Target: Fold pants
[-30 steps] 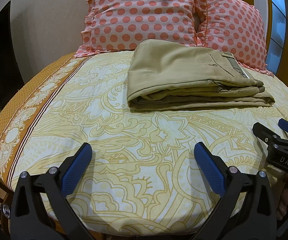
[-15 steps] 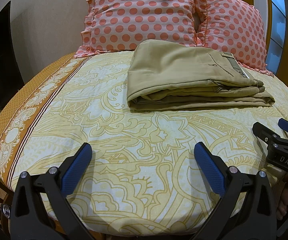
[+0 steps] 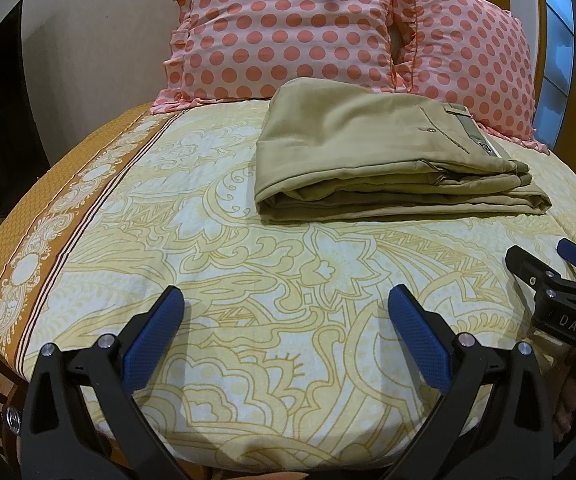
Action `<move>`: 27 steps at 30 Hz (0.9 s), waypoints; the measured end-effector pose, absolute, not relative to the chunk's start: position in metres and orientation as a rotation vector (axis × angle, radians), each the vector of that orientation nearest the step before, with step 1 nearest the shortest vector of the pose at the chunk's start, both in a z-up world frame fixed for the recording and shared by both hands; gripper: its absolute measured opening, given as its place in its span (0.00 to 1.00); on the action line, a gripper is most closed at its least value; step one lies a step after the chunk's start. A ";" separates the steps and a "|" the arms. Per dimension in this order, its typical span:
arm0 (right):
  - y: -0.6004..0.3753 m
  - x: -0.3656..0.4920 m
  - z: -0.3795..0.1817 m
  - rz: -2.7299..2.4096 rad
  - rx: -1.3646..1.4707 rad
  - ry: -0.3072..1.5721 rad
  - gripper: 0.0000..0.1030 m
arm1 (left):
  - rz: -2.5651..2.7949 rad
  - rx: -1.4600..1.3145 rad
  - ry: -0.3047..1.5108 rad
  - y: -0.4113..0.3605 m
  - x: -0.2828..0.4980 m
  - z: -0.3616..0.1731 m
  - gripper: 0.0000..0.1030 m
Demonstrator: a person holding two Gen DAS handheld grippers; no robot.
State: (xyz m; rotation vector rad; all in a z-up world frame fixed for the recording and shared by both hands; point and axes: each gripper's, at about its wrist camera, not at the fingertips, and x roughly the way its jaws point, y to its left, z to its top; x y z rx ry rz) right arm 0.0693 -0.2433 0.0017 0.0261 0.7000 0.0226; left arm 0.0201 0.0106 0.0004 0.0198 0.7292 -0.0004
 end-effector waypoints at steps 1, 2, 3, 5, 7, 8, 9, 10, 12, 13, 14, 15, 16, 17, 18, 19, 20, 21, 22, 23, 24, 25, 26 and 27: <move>-0.243 0.069 0.002 0.023 0.026 0.700 0.99 | 0.000 0.020 0.729 0.011 0.020 0.000 0.98; -0.243 0.069 0.002 0.023 0.026 0.700 0.99 | 0.000 0.020 0.729 0.011 0.020 0.000 0.98; -0.243 0.069 0.002 0.022 0.026 0.700 0.99 | 0.000 0.020 0.729 0.010 0.020 0.000 0.98; -0.243 0.070 0.002 0.022 0.026 0.699 0.99 | 0.000 0.020 0.728 0.011 0.020 0.000 0.98; -0.243 0.069 0.002 0.022 0.026 0.700 0.99 | 0.000 0.019 0.728 0.011 0.020 0.001 0.98; -0.243 0.070 0.002 0.022 0.026 0.699 0.99 | -0.001 0.019 0.728 0.012 0.020 0.001 0.98; -0.243 0.069 0.002 0.023 0.026 0.700 0.99 | -0.001 0.019 0.728 0.012 0.020 0.001 0.98; -0.243 0.069 0.002 0.023 0.026 0.699 0.99 | -0.002 0.019 0.728 0.012 0.021 0.001 0.98; -0.243 0.069 0.002 0.022 0.026 0.700 0.99 | -0.002 0.020 0.728 0.012 0.021 0.001 0.98; -0.243 0.069 0.002 0.022 0.026 0.700 0.99 | -0.003 0.019 0.728 0.012 0.021 0.001 0.98; -0.243 0.070 0.002 0.022 0.026 0.700 0.99 | -0.003 0.020 0.728 0.013 0.021 0.001 0.98; -0.243 0.069 0.002 0.022 0.026 0.700 0.99 | -0.003 0.020 0.728 0.013 0.021 0.001 0.98; -0.243 0.069 0.002 0.022 0.027 0.700 0.99 | -0.003 0.021 0.728 0.012 0.021 0.001 0.98; -0.243 0.069 0.002 0.021 0.027 0.700 0.99 | -0.003 0.020 0.728 0.012 0.021 0.001 0.98; -0.243 0.070 0.002 0.021 0.027 0.700 0.99 | -0.003 0.020 0.728 0.012 0.021 0.001 0.98; -0.243 0.070 0.002 0.021 0.027 0.700 0.99 | -0.002 0.020 0.729 0.012 0.021 0.001 0.98; -0.243 0.070 0.002 0.021 0.027 0.700 0.99 | -0.002 0.019 0.729 0.012 0.021 0.001 0.98; -0.243 0.070 0.002 0.021 0.027 0.700 0.99 | -0.001 0.019 0.729 0.012 0.021 0.001 0.98; -0.243 0.070 0.002 0.021 0.027 0.700 0.99 | -0.002 0.020 0.729 0.012 0.021 0.001 0.98; -0.243 0.070 0.002 0.021 0.027 0.700 0.99 | -0.001 0.019 0.729 0.013 0.021 0.001 0.98; -0.243 0.070 0.002 0.021 0.027 0.699 0.99 | -0.001 0.019 0.728 0.013 0.022 0.001 0.98; -0.243 0.070 0.002 0.022 0.027 0.699 0.99 | -0.001 0.019 0.728 0.013 0.021 0.001 0.98; -0.243 0.070 0.002 0.022 0.027 0.699 0.99 | -0.002 0.019 0.729 0.013 0.021 0.001 0.98; -0.243 0.070 0.002 0.021 0.027 0.699 0.99 | -0.002 0.019 0.729 0.013 0.021 0.001 0.98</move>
